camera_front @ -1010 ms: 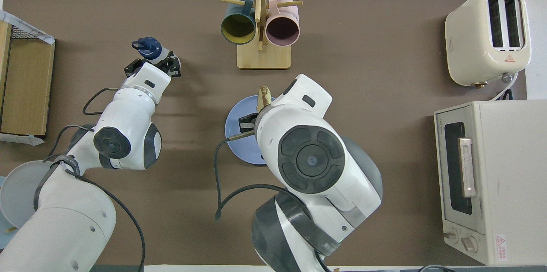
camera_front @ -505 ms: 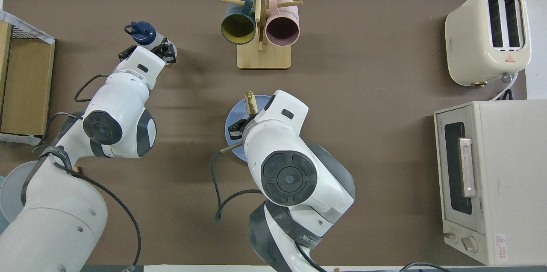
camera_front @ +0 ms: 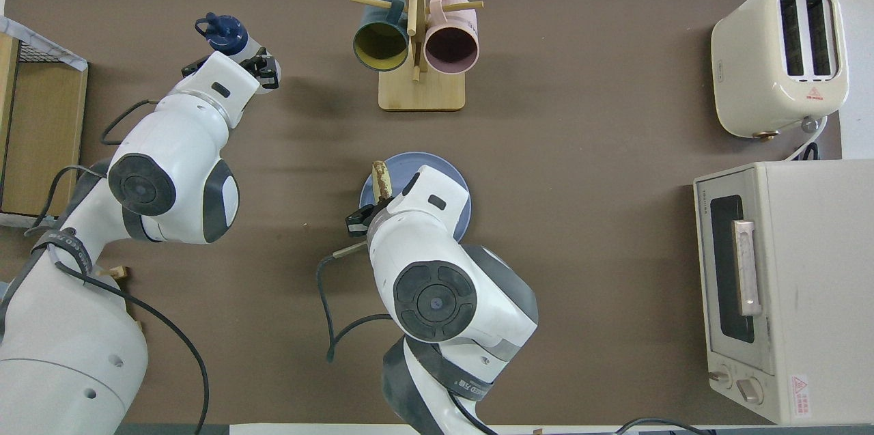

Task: Put bread on plate and add seasoning
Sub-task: 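Carry the bread to the plate with the right gripper while the left gripper lifts, then lower the bread onto the blue plate with the right gripper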

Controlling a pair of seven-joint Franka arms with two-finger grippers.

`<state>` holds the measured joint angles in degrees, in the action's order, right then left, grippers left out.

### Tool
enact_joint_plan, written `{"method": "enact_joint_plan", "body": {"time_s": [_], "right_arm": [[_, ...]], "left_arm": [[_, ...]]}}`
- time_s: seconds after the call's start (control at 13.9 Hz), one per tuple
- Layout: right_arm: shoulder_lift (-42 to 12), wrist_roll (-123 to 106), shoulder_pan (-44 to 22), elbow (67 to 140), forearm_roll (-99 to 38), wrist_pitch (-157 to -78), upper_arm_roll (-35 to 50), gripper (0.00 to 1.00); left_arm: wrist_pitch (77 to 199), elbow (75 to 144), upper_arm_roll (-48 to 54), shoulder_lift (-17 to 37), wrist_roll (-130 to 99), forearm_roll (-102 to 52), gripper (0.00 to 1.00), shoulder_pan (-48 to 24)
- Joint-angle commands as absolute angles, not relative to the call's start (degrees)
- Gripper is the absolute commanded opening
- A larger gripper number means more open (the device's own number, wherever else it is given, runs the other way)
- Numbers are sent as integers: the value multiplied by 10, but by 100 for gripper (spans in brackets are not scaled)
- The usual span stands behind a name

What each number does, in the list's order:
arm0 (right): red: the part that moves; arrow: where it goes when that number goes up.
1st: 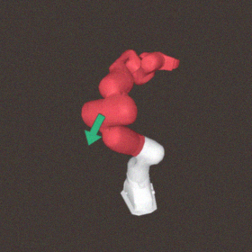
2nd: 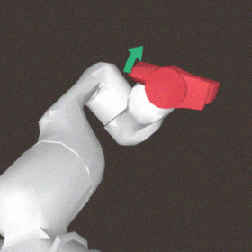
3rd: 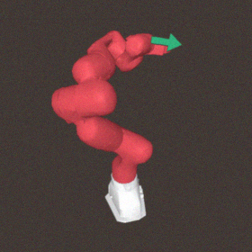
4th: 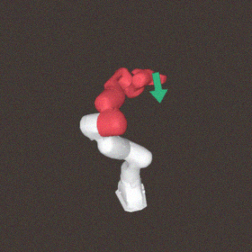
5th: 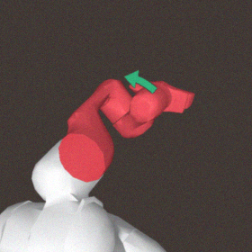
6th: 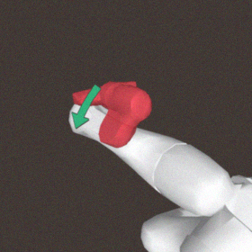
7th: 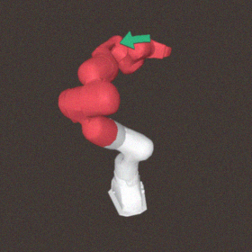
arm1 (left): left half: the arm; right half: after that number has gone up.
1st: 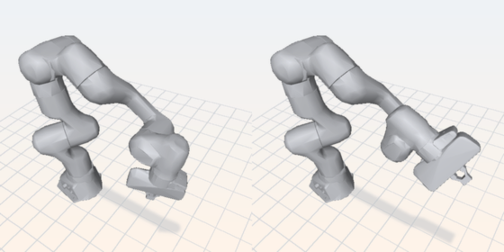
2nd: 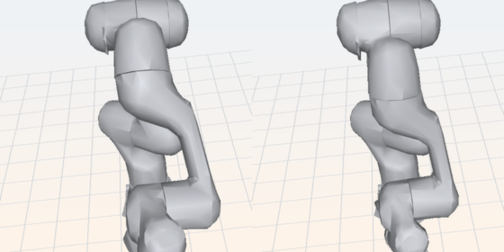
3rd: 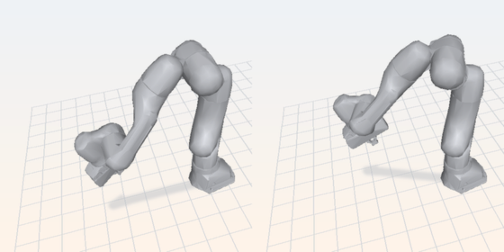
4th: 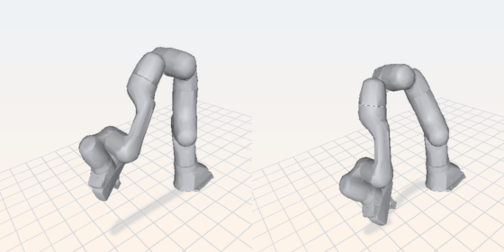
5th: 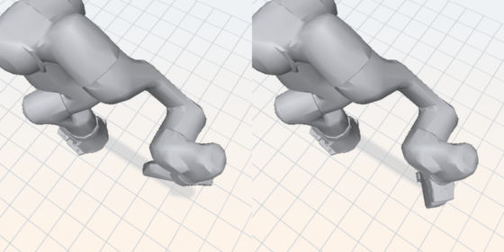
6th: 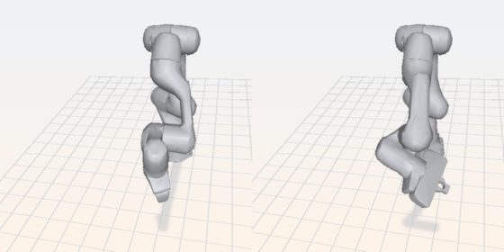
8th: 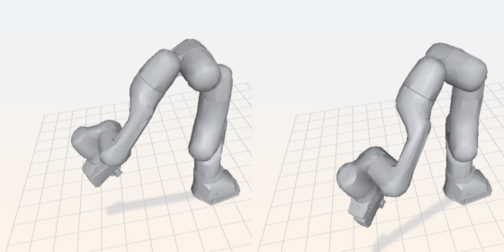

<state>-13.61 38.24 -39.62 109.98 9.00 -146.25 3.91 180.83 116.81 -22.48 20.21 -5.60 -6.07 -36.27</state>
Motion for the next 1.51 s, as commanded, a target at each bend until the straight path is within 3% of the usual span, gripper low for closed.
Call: {"method": "enact_joint_plan", "body": {"time_s": [0.0,0.5,1.08,1.44], "right_arm": [[-130,400,-399,1116,101,-1475,36,0],[-118,402,-391,1162,107,-1480,35,0],[-98,403,-380,1156,108,-1463,32,0],[-92,405,-374,1162,108,-1456,33,0]], "left_arm": [[1722,1151,-220,164,-27,-52,0,-359],[1551,1129,-213,95,70,-53,0,-353],[1341,1130,-214,-7,293,-85,0,-327],[1225,1130,-214,-39,439,-96,0,-309]]}}
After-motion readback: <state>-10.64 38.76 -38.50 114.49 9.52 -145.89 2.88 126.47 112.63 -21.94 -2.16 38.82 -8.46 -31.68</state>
